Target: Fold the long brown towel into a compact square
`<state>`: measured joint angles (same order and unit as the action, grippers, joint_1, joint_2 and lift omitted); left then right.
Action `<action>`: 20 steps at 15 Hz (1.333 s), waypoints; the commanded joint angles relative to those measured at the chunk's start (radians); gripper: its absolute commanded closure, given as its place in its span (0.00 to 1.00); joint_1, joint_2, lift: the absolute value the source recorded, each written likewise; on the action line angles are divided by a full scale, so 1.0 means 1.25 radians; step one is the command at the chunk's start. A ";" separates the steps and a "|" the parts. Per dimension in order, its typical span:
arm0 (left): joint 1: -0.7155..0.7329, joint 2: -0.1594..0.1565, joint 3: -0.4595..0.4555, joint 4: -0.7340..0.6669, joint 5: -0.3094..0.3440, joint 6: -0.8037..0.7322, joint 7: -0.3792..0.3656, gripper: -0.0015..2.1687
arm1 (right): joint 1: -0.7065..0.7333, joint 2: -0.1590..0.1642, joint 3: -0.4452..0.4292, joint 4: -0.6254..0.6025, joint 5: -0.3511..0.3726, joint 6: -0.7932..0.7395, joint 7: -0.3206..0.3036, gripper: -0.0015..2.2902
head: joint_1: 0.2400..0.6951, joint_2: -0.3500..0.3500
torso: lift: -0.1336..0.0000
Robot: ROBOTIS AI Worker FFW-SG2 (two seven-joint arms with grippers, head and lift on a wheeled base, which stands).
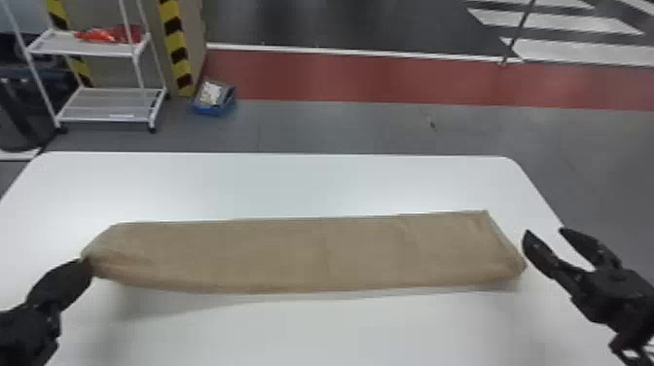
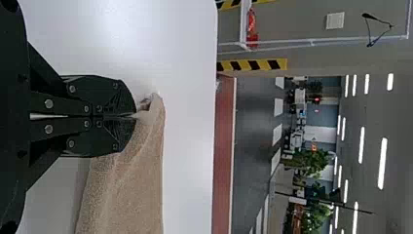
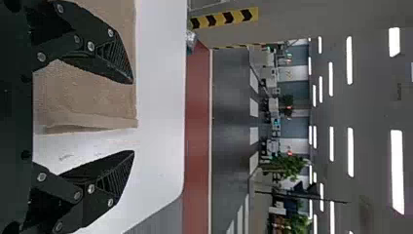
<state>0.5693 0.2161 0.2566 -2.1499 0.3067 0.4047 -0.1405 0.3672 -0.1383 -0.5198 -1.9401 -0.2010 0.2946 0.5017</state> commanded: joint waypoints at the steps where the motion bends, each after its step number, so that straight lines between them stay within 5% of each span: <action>1: -0.005 0.000 0.000 -0.008 0.015 -0.005 -0.004 0.74 | -0.007 0.011 0.034 -0.024 -0.039 -0.008 -0.026 0.02 | 1.00 0.32 | 0.07; 2: -0.008 0.000 -0.002 -0.012 0.017 -0.005 -0.005 0.74 | -0.018 0.011 0.064 -0.025 -0.029 -0.005 -0.025 0.07 | 1.00 0.32 | 0.07; 3: -0.014 0.000 -0.004 -0.018 0.027 -0.005 -0.007 0.74 | -0.034 0.010 0.113 -0.024 -0.007 0.017 -0.023 0.26 | 1.00 0.33 | 0.07; 4: -0.019 -0.001 -0.011 -0.025 0.028 -0.008 -0.010 0.74 | -0.048 0.008 0.161 -0.021 0.018 0.061 -0.016 0.61 | 1.00 0.38 | 0.07; 5: -0.026 -0.002 -0.016 -0.031 0.033 -0.010 -0.012 0.74 | -0.058 0.004 0.202 -0.009 0.038 0.078 -0.012 0.82 | 1.00 0.42 | 0.07; 6: -0.041 -0.004 -0.031 -0.035 0.039 -0.017 -0.010 0.74 | -0.073 0.003 0.253 0.014 0.066 0.078 -0.011 0.84 | 1.00 0.45 | 0.07; 10: -0.128 -0.010 -0.137 -0.062 0.070 -0.005 0.000 0.74 | -0.121 0.006 0.377 0.132 0.087 0.073 -0.016 0.84 | 1.00 0.56 | 0.07; 17: -0.215 -0.026 -0.313 -0.098 0.069 0.034 0.067 0.74 | -0.126 0.009 0.408 0.153 0.075 0.014 -0.025 0.83 | 1.00 0.47 | 0.07; 18: -0.230 -0.026 -0.343 -0.098 0.065 0.034 0.088 0.74 | -0.111 0.008 0.400 0.132 0.058 -0.037 -0.036 0.71 | 1.00 0.46 | 0.07; 20: -0.259 -0.035 -0.394 -0.096 0.061 0.034 0.115 0.74 | -0.073 0.006 0.378 0.082 0.048 -0.150 -0.074 0.27 | 1.00 0.40 | 0.07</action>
<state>0.2739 0.1804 -0.1873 -2.2715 0.3865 0.4472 -0.0074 0.2420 -0.1290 -0.0263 -1.7926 -0.1313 0.2093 0.4269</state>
